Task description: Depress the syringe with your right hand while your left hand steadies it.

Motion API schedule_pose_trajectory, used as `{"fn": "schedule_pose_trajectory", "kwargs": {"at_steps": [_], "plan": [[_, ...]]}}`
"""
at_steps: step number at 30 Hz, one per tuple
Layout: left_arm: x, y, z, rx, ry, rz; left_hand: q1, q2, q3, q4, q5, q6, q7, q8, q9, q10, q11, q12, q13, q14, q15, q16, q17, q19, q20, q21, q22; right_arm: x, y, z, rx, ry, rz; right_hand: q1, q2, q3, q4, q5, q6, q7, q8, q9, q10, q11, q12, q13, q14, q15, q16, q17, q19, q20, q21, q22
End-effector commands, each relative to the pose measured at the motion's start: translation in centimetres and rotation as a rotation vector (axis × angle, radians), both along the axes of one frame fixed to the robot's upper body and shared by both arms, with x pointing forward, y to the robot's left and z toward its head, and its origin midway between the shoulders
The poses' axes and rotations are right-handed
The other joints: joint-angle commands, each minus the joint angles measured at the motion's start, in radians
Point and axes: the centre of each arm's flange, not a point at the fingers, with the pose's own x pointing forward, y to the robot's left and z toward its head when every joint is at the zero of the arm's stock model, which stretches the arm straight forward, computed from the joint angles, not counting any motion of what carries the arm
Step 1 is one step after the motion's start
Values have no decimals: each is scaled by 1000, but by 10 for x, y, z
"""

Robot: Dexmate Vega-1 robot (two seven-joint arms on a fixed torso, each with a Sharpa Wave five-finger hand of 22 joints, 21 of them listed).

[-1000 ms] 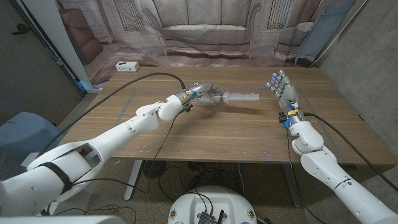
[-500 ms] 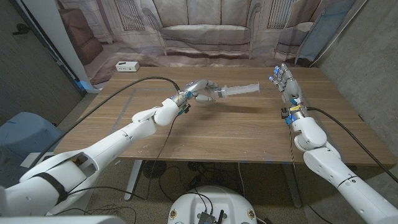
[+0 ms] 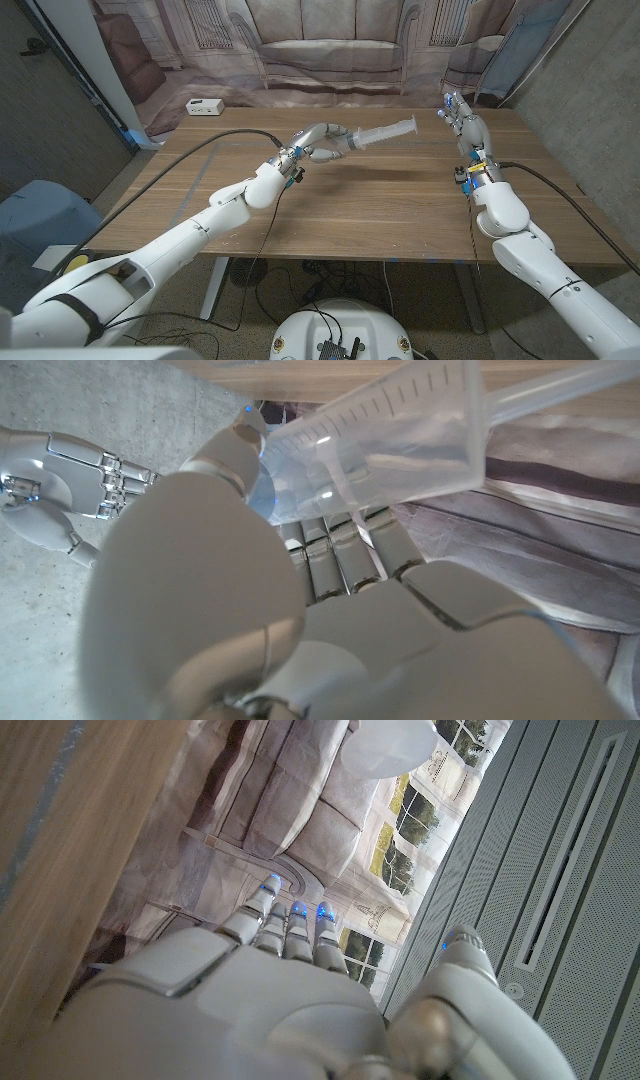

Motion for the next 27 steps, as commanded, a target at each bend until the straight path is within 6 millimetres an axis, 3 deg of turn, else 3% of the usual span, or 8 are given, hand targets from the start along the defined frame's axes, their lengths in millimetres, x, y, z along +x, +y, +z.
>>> {"fn": "schedule_pose_trajectory", "kwargs": {"at_steps": [1,14,27], "plan": [[-6,3,-2,-63,6,-24,64,92,34,39,4,57,16,4,4,22,-14,5,2,70,-65,-2,2,40,-40,7,4,-16,6,12,-79,-55,-116,3,-13,-8,0,2,7,-8,6,3,-10,-7,-2,2,-16,-2,-5,2,-14,-6,-7,4],[-7,1,3,-77,1,-44,59,92,33,40,4,59,15,0,4,22,-17,1,5,75,-62,-4,5,38,-40,11,4,-27,12,25,-160,-102,-205,0,-17,-14,1,6,-30,-20,-8,2,-45,-18,-12,0,-54,-11,-13,-2,-59,-14,-9,4],[-3,5,14,-121,4,-65,55,89,31,39,4,55,14,-5,5,20,-16,-4,6,70,-62,-9,5,34,-40,14,4,-31,22,25,-197,-169,-250,1,-18,-16,0,9,-45,-19,-11,1,-45,-24,-10,-1,-47,-16,-7,-4,-52,-19,-1,4]]}}
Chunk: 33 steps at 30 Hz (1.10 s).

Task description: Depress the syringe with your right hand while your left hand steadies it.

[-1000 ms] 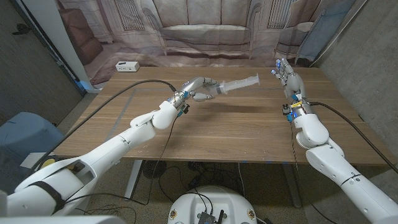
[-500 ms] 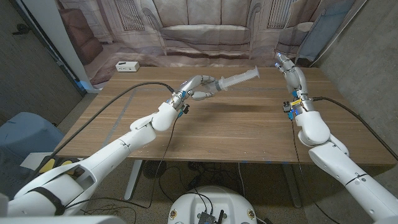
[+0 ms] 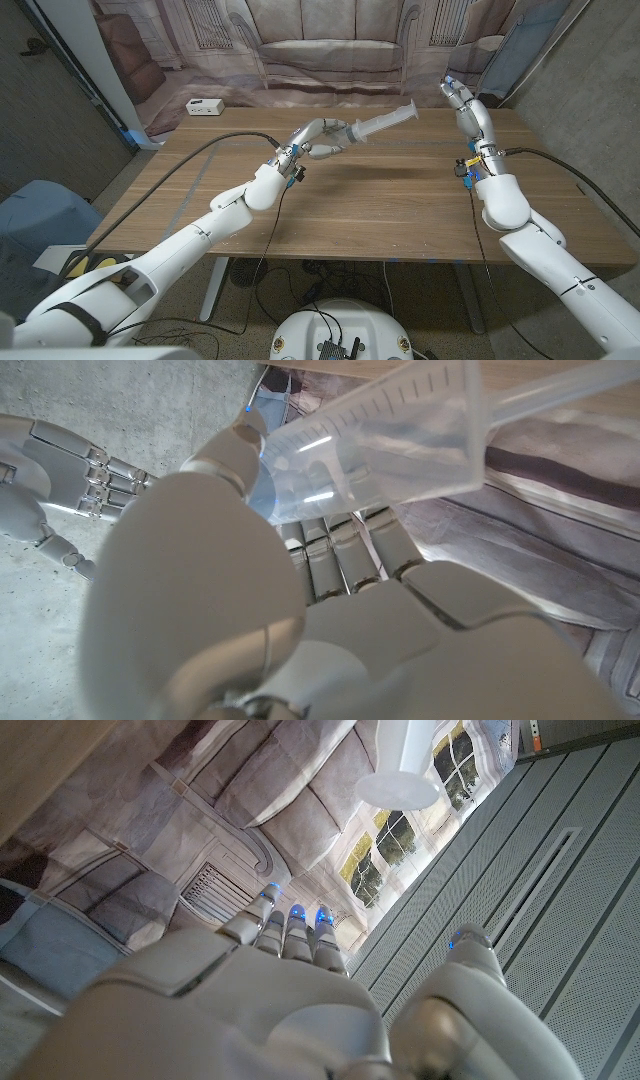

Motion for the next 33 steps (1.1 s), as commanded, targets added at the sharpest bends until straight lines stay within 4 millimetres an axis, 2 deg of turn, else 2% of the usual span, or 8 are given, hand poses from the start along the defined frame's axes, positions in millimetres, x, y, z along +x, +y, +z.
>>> {"fn": "schedule_pose_trajectory", "kwargs": {"at_steps": [1,18,29,33], "plan": [[3,4,11,-40,-2,-18,54,90,33,37,5,54,13,3,4,20,-16,0,2,65,-64,-1,6,33,-39,7,5,-5,9,2,-32,-64,-38,3,-9,-5,-3,5,-7,1,0,2,-3,-2,2,1,0,-5,1,1,8,-7,7,4],[4,-6,21,-29,17,-31,45,87,26,38,5,41,12,-8,5,7,-16,-11,3,48,-60,-8,11,20,-37,10,4,-8,22,-2,-91,-95,-46,4,-12,-8,-5,9,34,-5,17,1,19,-8,11,-1,21,-11,10,-3,23,-10,15,3],[7,-3,22,-69,40,-41,39,87,23,40,5,44,11,-10,5,10,-17,-14,4,51,-60,-9,12,18,-35,13,4,-7,24,-7,-101,-99,-47,11,-9,-6,-7,13,38,-4,16,1,32,-13,15,-2,41,-14,16,-6,46,-12,23,3],[7,-2,22,-72,43,-37,36,87,22,41,5,45,11,-11,5,11,-16,-15,4,49,-59,-9,12,19,-36,15,4,-7,25,-9,-99,-117,-61,5,-4,-9,-2,15,67,-9,23,1,87,-14,30,-3,103,-17,38,-4,85,-9,33,3]]}}
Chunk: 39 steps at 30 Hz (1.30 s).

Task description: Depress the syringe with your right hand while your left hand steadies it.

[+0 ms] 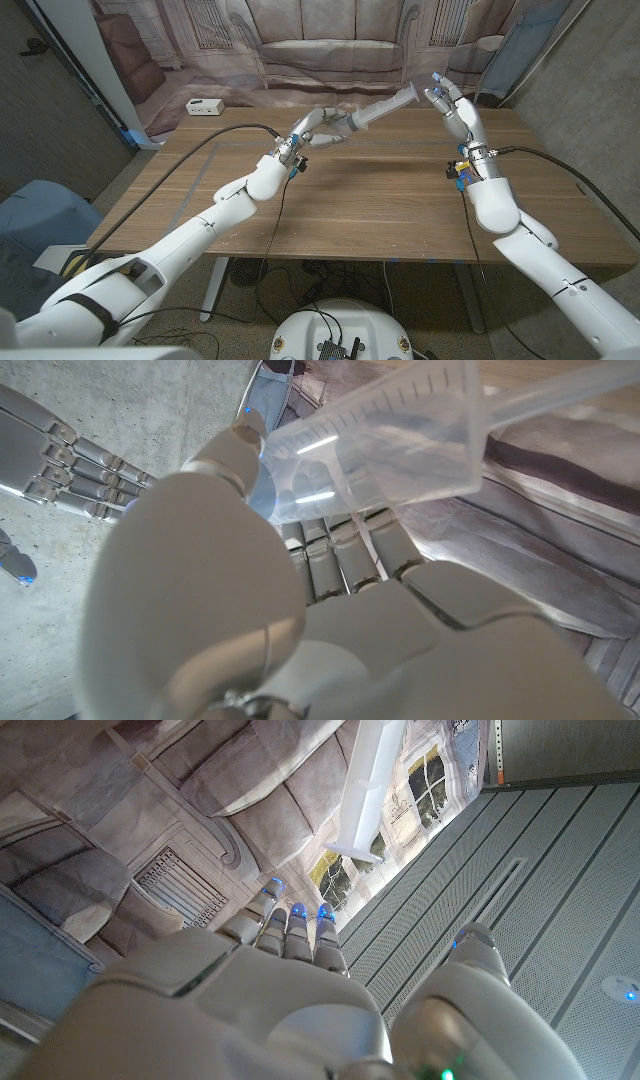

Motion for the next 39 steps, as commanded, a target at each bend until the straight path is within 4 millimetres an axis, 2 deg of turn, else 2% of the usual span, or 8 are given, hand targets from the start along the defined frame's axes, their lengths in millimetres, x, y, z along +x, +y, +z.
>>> {"fn": "schedule_pose_trajectory", "kwargs": {"at_steps": [1,8,9,13,14,17,23,39], "plan": [[1,2,2,-22,17,0,36,87,30,32,5,45,11,1,5,12,-15,-4,5,53,-56,-2,3,23,-30,7,3,0,5,-5,-12,-30,-24,0,1,-6,2,11,35,-3,12,1,53,-2,19,2,51,0,20,1,37,-8,13,3],[0,2,2,-26,17,0,35,88,31,31,5,44,10,-2,5,12,-15,-6,6,54,-55,-3,3,21,-31,9,3,-1,6,-3,-26,-36,-31,2,1,-6,1,12,44,-8,13,1,57,-8,17,2,52,-3,18,1,40,-10,12,3],[0,1,2,-27,16,0,35,89,31,32,5,45,9,-2,5,12,-14,-6,6,52,-55,-3,3,20,-31,9,3,-1,6,-3,-24,-42,-38,-1,4,-8,3,12,46,-11,10,1,79,-12,21,2,93,-5,32,2,52,-8,13,3],[0,0,2,-26,18,0,35,88,31,30,6,42,8,-4,5,12,-15,-7,6,53,-56,-4,3,20,-31,10,3,-1,7,-3,-38,-40,-45,-1,9,-8,4,13,49,-19,8,1,110,-14,26,2,138,-2,47,5,71,-4,17,4],[0,0,2,-25,19,-2,35,88,31,30,6,41,9,-4,5,12,-15,-8,7,52,-56,-4,3,19,-31,10,3,-1,7,-3,-40,-40,-45,-1,11,-8,5,13,54,-22,9,1,123,-16,28,2,170,-4,58,7,78,-4,17,4],[0,-1,2,-25,18,-3,34,89,30,31,6,43,10,-5,6,13,-15,-8,7,53,-56,-4,4,19,-31,11,3,-1,8,-2,-48,-43,-49,5,11,-7,2,13,63,-24,11,2,143,-13,32,2,186,-2,62,7,80,-5,16,4],[0,-3,4,-20,15,-2,34,89,30,29,6,44,9,-6,6,14,-16,-9,8,55,-58,-4,4,17,-32,12,3,-1,8,0,-61,-45,-58,12,16,-6,0,13,119,-24,27,2,164,-3,30,3,154,-8,43,6,68,-17,7,4],[1,-7,6,-6,14,-5,35,87,28,25,6,43,6,-9,6,12,-18,-14,10,52,-59,-5,5,15,-32,16,3,0,12,3,-86,-51,-57,16,20,-3,-1,13,134,-17,25,3,159,-6,22,4,150,-9,34,3,73,-16,7,4]]}}
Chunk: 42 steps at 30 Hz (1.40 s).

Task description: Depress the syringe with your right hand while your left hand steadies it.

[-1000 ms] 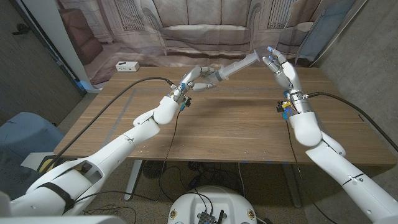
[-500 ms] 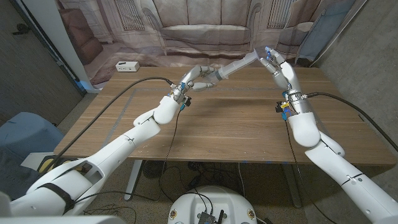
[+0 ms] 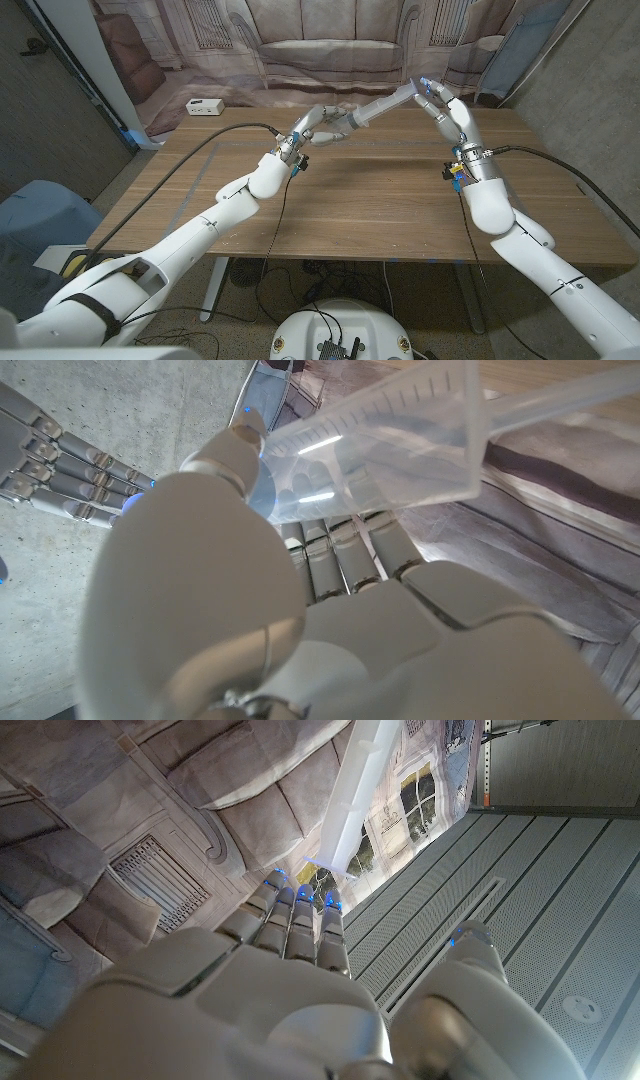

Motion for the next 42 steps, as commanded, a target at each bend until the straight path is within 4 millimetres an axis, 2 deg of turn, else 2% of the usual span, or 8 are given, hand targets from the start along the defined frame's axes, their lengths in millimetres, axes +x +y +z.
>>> {"fn": "schedule_pose_trajectory", "kwargs": {"at_steps": [1,11,29,42], "plan": [[1,-3,2,8,-2,-5,36,86,28,25,10,28,8,7,1,4,-10,1,5,51,-58,0,5,18,-23,4,3,0,3,2,-18,-7,-3,6,10,1,-5,6,13,-3,2,3,2,-1,-2,3,-1,-4,-4,2,2,-12,0,4],[1,-3,2,7,-3,-4,40,86,28,22,10,27,8,5,1,4,-10,-1,6,49,-57,-1,6,15,-23,6,3,5,4,1,-21,13,-4,6,13,2,-5,5,14,-1,0,3,-1,1,-5,3,-2,-3,-7,2,9,-7,2,4],[-1,-10,4,1,-10,-31,41,89,27,22,11,22,10,0,1,4,-9,-6,9,53,-59,1,9,14,-25,12,3,1,7,0,-25,6,-1,8,21,6,-3,4,27,9,-3,3,-4,5,-12,4,-2,-1,-15,0,59,3,16,4],[-6,-7,2,-10,-9,-26,38,89,25,24,11,22,10,-2,1,3,-8,-10,10,50,-58,0,9,12,-25,15,3,2,10,-3,-54,31,-18,9,23,7,-3,3,28,15,-5,4,1,10,-12,4,4,1,-15,0,67,2,15,4]]}}
